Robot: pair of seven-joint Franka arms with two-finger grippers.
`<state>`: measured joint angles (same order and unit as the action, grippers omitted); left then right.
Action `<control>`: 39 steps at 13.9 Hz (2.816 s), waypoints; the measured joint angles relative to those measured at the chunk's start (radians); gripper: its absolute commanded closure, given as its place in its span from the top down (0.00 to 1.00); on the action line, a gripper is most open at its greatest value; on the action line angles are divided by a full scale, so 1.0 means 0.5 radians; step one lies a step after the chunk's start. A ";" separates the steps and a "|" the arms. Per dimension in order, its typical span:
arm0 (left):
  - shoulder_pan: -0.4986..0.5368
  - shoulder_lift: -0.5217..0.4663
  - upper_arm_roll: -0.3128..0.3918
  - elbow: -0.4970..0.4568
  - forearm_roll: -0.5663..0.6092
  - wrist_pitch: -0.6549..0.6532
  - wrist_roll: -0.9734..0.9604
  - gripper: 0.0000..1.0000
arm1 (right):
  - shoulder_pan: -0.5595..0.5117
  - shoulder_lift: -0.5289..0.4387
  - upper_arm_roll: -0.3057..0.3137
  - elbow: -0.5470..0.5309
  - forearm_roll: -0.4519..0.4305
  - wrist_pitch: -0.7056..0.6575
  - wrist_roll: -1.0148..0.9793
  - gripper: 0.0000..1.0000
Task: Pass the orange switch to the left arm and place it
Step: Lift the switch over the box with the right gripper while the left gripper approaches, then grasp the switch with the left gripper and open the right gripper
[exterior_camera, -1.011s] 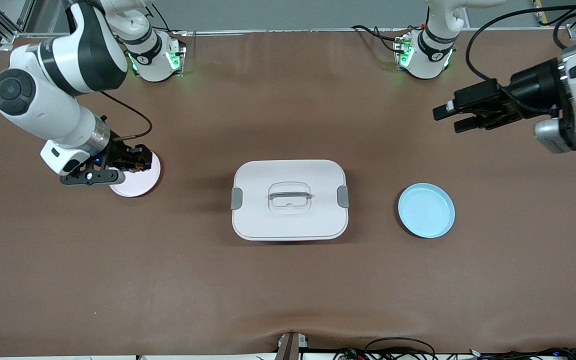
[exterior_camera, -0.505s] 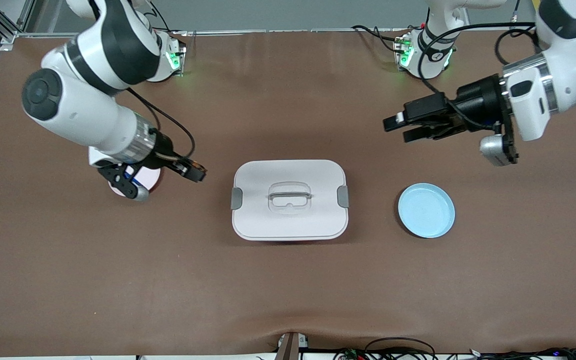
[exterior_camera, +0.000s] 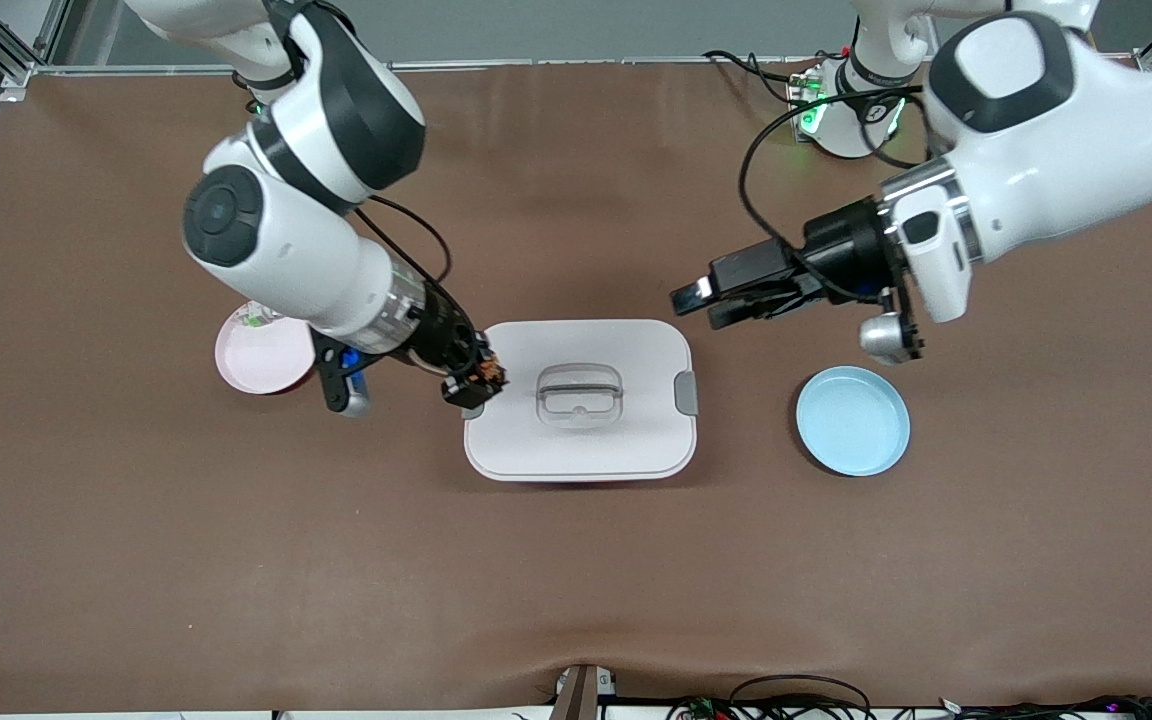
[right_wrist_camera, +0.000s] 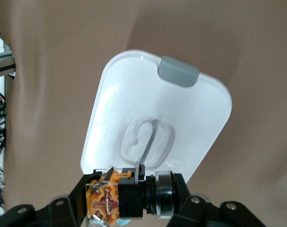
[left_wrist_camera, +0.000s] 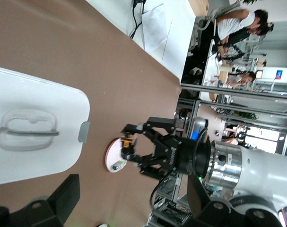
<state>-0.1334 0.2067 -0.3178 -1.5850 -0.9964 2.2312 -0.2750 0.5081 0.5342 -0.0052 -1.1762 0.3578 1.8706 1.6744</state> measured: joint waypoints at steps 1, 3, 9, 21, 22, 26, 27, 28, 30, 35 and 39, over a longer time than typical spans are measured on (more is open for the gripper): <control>-0.004 0.042 -0.047 -0.004 -0.010 0.099 0.000 1.00 | 0.013 0.067 0.003 0.072 0.042 0.009 0.116 0.00; -0.046 0.123 -0.094 -0.005 -0.010 0.230 0.013 1.00 | 0.020 0.157 0.017 0.178 0.141 0.066 0.312 0.00; -0.131 0.266 -0.096 -0.060 -0.010 0.269 0.374 1.00 | 0.095 0.213 0.039 0.263 0.220 0.243 0.620 0.00; -0.182 0.378 -0.097 -0.060 -0.010 0.414 0.641 1.00 | 0.129 0.215 0.059 0.339 0.222 0.310 0.742 0.00; -0.189 0.379 -0.097 -0.060 -0.010 0.424 0.641 1.00 | 0.129 0.215 0.066 0.339 0.222 0.341 0.753 0.00; -0.202 0.380 -0.098 -0.060 -0.010 0.445 0.641 0.89 | 0.137 0.215 0.076 0.340 0.222 0.414 0.761 0.00; -0.202 0.381 -0.098 -0.060 -0.010 0.446 0.641 0.72 | 0.137 0.215 0.076 0.340 0.222 0.414 0.761 0.00; -0.202 0.380 -0.099 -0.056 -0.013 0.447 0.641 0.59 | 0.138 0.218 0.076 0.340 0.222 0.412 0.761 0.00; -0.203 0.380 -0.103 -0.046 -0.015 0.447 0.641 0.38 | 0.138 0.234 0.076 0.340 0.222 0.412 0.761 0.00; -0.204 0.380 -0.109 -0.037 -0.028 0.447 0.688 0.00 | 0.141 0.256 0.075 0.340 0.226 0.409 0.761 0.00; -0.203 0.380 -0.109 -0.037 -0.028 0.447 0.692 0.00 | 0.142 0.256 0.075 0.340 0.225 0.410 0.750 1.00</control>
<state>-0.2352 0.3969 -0.3724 -1.6034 -1.0106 2.4546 0.0712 0.5792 0.6620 0.0323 -1.0061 0.4705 2.0754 2.0492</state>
